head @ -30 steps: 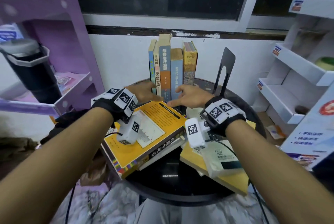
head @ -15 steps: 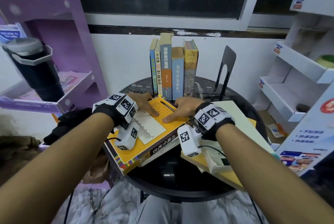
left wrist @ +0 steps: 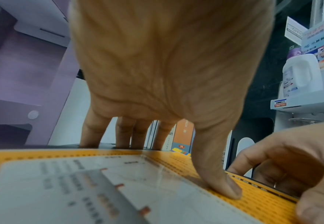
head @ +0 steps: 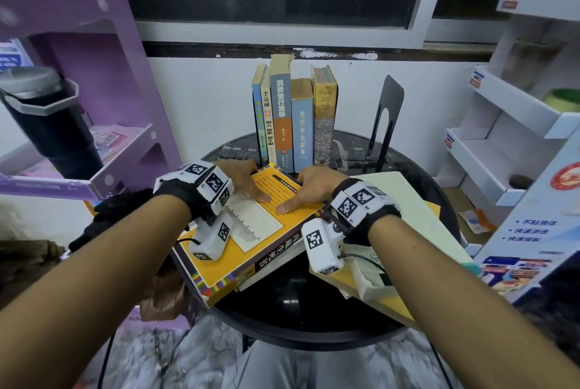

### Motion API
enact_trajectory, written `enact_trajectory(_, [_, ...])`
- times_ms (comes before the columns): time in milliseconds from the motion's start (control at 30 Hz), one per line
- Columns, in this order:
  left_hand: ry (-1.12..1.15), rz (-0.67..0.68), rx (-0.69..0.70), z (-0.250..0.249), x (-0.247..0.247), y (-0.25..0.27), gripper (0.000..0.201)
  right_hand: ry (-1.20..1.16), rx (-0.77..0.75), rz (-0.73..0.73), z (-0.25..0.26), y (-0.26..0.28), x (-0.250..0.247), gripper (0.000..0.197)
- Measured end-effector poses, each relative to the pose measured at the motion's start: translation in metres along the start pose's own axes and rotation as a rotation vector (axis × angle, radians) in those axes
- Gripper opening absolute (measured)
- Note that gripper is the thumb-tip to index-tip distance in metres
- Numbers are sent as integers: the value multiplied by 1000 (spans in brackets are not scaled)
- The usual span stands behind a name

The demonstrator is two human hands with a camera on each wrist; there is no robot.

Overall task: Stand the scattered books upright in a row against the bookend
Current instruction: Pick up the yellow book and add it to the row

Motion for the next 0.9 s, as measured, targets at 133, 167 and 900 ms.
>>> enact_trajectory(133, [18,-7,8,3,0,2,83,-31,-1,-26,0,0,1,73])
enact_trajectory(167, [24,-7,10,4,0,3,83,-39,-5,-29,0,0,1,72])
enact_trajectory(900, [499,207,250,26,-26,18,85,-390,-132,-182,16,15,-19,64])
Point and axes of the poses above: each hand's wrist, its own y-axis away from the middle knuckle, its own x-axis out of the palm, z = x × y, the point moved 1 cm from there along -y, towards the middle knuckle, and after that the axes turned 6 degrees about y, right-handed, at the moved point
